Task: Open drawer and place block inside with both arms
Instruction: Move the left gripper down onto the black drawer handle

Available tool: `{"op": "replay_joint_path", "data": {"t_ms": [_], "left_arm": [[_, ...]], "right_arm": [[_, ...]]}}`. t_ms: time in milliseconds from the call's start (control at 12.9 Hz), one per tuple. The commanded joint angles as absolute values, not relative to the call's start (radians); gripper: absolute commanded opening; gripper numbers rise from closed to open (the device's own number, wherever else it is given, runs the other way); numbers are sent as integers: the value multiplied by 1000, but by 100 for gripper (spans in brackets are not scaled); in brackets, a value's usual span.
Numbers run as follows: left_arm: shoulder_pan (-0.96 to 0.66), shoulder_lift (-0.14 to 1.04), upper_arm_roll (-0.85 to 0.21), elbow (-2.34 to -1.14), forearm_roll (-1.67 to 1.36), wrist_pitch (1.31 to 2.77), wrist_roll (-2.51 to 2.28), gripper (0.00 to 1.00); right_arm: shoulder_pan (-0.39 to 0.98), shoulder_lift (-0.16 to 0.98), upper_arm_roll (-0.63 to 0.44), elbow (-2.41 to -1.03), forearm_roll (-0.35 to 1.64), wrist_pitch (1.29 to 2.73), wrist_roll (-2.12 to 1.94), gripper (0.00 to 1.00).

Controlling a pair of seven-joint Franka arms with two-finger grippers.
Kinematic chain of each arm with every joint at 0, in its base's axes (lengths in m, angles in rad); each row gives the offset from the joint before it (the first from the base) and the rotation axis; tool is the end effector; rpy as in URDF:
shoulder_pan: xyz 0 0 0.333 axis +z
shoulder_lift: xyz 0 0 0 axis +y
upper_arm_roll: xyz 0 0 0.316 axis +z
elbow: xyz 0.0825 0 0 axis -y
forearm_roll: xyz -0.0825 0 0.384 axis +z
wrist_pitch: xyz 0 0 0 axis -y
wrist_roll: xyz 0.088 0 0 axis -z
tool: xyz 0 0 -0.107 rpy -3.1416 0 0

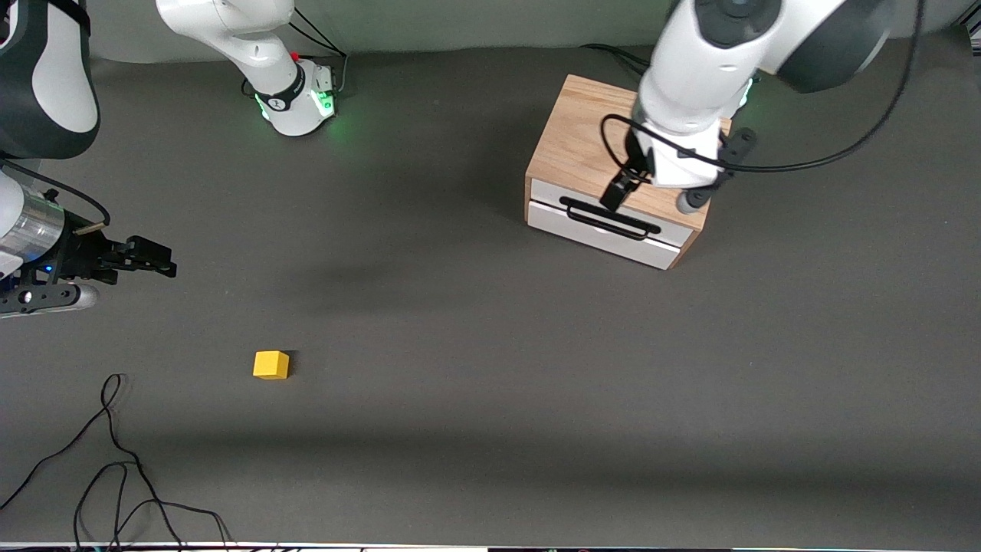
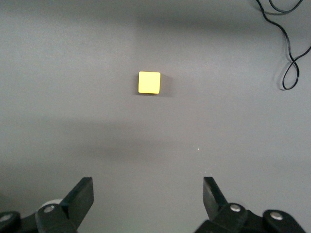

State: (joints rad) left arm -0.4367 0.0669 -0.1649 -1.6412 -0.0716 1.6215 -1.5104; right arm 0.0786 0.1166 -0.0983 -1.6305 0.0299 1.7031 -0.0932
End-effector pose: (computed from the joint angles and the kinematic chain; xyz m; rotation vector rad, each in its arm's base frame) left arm 0.4701 -0.3283 0.5586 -2.7832 -1.3709 0.1768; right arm 0.5943 -0.0061 0.5407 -3.1185 -0.1081 0.0660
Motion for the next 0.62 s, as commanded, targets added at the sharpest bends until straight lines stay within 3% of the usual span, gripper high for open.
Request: {"op": "replay_joint_path", "data": {"t_ms": [0,233,543], "left_arm": [[-480,66,-152,-1643,-74,1586,-1630,100],[-502,74,-152,-1644,-77,1525,-1644,100],[-502,93,-152,-1681,-86,1564,-1692,100]], "right_arm": [[74,133,-103,-1574,41,1683,-84,100],[81,147,-101,-1566,40,1684,-78,100],[83,158,-100,-1574,40,1692,-74,100]]}}
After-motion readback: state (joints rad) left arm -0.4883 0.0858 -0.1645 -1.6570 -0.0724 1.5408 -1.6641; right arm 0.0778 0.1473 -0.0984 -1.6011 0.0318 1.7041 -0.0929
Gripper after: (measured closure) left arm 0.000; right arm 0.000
